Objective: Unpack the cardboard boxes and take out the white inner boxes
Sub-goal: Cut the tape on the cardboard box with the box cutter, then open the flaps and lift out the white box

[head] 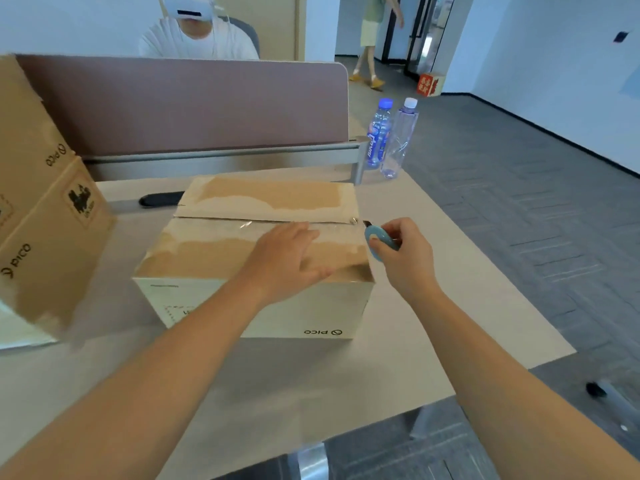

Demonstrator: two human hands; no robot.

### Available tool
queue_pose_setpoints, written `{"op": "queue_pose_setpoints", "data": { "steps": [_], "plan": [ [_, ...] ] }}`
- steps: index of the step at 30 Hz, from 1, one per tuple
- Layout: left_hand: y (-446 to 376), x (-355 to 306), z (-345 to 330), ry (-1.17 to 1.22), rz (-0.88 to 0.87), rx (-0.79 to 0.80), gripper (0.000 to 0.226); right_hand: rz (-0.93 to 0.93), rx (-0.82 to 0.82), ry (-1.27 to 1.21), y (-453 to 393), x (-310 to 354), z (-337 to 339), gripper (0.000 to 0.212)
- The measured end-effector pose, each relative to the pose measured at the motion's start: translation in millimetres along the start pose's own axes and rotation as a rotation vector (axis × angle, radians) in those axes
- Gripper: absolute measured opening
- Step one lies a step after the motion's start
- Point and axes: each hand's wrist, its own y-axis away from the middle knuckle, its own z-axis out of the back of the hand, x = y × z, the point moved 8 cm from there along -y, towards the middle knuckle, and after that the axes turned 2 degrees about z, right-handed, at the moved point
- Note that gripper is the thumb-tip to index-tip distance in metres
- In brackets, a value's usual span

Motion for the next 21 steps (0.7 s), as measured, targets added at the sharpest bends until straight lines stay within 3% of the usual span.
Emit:
{"op": "queue_pose_setpoints", "data": {
  "steps": [7, 10, 14, 21],
  "plan": [
    [24.2, -97.3, -55.1, -0.069, -0.144, 0.075, 0.076, -0.094, 0.063, 0.132, 25.7, -63.3, 64.4, 0.013],
    [28.7, -115.1, -77.5, -0.230, -0.188, 0.091, 0.066, -0.176, 0.133, 0.190, 42.2, -100.8, 73.3, 0.015],
    [38.4, -129.4, -116.6, -0.269, -0.278, 0.172, 0.065, -0.245, 0.207, 0.242, 63.2, -149.1, 69.5, 0.022],
    [54.5, -112.0, -184.3, -0.181, -0.123, 0.405, 0.070, -0.320, 0.354, 0.316, 86.5, -202.3, 39.3, 0.026]
  ]
}}
